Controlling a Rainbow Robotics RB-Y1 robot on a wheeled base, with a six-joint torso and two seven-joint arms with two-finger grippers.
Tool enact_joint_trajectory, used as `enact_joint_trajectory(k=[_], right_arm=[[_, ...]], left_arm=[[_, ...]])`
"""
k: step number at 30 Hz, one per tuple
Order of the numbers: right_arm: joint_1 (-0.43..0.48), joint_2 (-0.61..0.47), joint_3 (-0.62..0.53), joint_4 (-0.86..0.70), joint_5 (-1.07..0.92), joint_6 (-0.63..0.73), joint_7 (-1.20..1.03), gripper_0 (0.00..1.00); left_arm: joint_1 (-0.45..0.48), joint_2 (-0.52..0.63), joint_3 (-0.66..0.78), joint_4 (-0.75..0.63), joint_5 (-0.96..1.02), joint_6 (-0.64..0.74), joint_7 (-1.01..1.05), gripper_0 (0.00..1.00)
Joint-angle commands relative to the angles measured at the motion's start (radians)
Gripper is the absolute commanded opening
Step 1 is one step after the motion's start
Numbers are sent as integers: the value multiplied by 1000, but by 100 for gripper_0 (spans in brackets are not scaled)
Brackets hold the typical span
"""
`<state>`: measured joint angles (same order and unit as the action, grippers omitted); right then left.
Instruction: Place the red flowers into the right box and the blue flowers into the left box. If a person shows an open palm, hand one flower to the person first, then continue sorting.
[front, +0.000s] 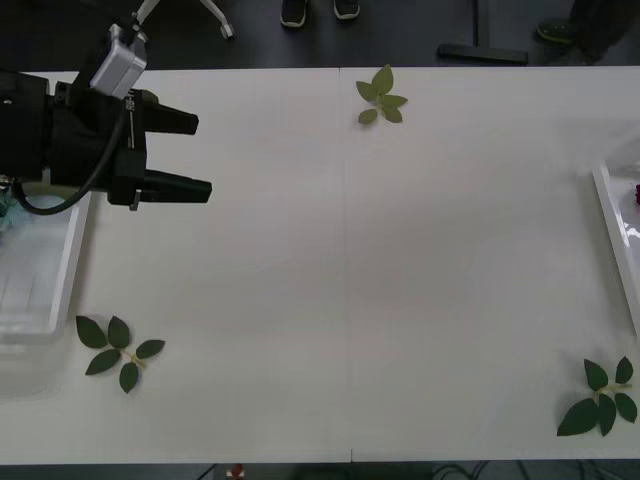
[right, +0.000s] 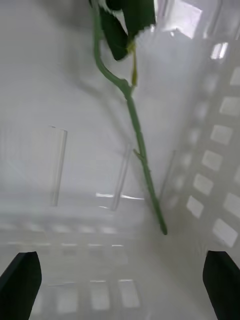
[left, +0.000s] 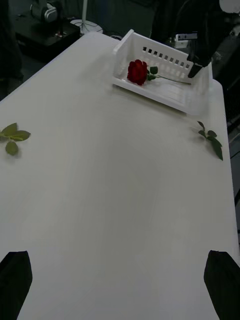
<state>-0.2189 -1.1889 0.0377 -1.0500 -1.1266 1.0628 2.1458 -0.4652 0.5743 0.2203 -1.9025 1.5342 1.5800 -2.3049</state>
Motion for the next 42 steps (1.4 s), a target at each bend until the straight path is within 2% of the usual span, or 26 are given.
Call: enact_joint_trajectory(k=[1, 12, 23, 33, 42], right_arm=[[-109, -11, -50, -30, -88, 118, 48, 95], [-258, 12, -39, -136, -375, 270, 194, 95], [-441, 114, -10, -260, -397, 494, 201, 95], [-553, 206, 120, -338, -472, 511, 263, 95], [-596, 316, 145, -338, -509, 517, 398, 95]], left_arm=[[-17, 22, 7, -23, -2, 6, -13, 100], [-17, 22, 7, -23, -2, 6, -13, 100], [-17, 22, 7, -23, -2, 6, -13, 100], [-17, 22, 7, -23, -2, 6, -13, 100], [-17, 22, 7, -23, -2, 6, -13, 100]])
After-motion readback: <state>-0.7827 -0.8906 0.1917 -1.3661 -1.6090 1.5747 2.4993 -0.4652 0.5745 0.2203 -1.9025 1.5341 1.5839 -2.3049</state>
